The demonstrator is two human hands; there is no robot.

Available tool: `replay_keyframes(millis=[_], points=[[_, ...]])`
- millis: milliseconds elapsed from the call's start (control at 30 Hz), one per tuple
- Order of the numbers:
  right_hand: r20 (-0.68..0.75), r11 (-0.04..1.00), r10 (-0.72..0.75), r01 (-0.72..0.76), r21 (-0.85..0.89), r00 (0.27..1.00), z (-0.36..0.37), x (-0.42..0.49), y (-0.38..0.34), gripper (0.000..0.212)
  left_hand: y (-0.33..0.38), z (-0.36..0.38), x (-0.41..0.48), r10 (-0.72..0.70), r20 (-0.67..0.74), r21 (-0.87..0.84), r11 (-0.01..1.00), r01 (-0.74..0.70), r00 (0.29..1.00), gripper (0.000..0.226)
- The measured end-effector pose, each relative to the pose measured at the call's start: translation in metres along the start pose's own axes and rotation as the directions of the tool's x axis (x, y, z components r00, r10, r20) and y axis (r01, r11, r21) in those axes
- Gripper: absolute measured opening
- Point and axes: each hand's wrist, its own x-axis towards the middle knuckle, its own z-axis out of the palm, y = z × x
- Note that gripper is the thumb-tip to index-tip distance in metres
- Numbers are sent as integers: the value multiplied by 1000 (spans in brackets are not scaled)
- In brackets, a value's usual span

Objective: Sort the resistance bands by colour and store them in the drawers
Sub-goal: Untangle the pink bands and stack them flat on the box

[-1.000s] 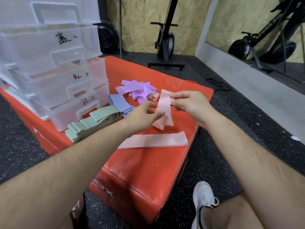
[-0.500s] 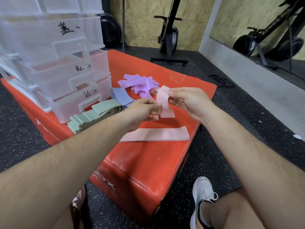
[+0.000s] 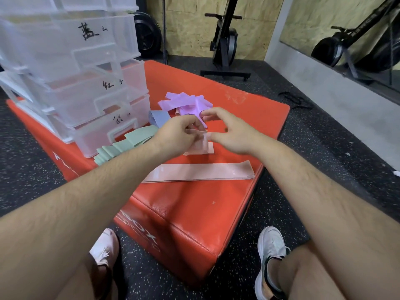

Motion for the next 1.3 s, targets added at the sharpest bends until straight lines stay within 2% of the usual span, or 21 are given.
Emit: replay_keyframes(millis=[67,133,200,333,500,700,800,967,1100,1300], points=[[128,1000,24,-24,2,991,10,2,-4,34,2,-5,-5,23,-3,9,1000,-23,1000,16],[140,999,33,-31,-21,990,18,5,-6,16,1,-11,-9,41,-26,12,999,-41,999,19],[115,1000,11,-12,2,993,21,8,-8,9,-5,-18,-10,49,-86,26,999,-47,995,19],[54,1000,9,-10,17,998,25,14,-13,18,-23,-30,-10,-8,-152,-85,996,-5,988,26],[80,995,-6,-2,102,997,35,17,-20,10,-34,-39,-19,-90,-131,-245,968,56,987,34],[60,997,-22,17,78,998,45,21,-30,15,-37,-44,-27,-98,-134,-293,955,55,986,23],[97,1000,-11,12,-7,995,44,18,-33,25,-38,-49,-28,-109,-158,-279,958,62,981,21],[194,951,53,10,-309,980,30,11,-23,21,-47,-56,-26,-170,-206,-334,938,94,964,23],[168,880,143,-48,-472,975,14,5,-3,16,-56,-62,-27,-222,-208,-395,910,126,953,22],[101,816,214,-121,-566,972,-15,-9,17,20,-56,-58,-28,-228,-220,-458,883,106,949,24]])
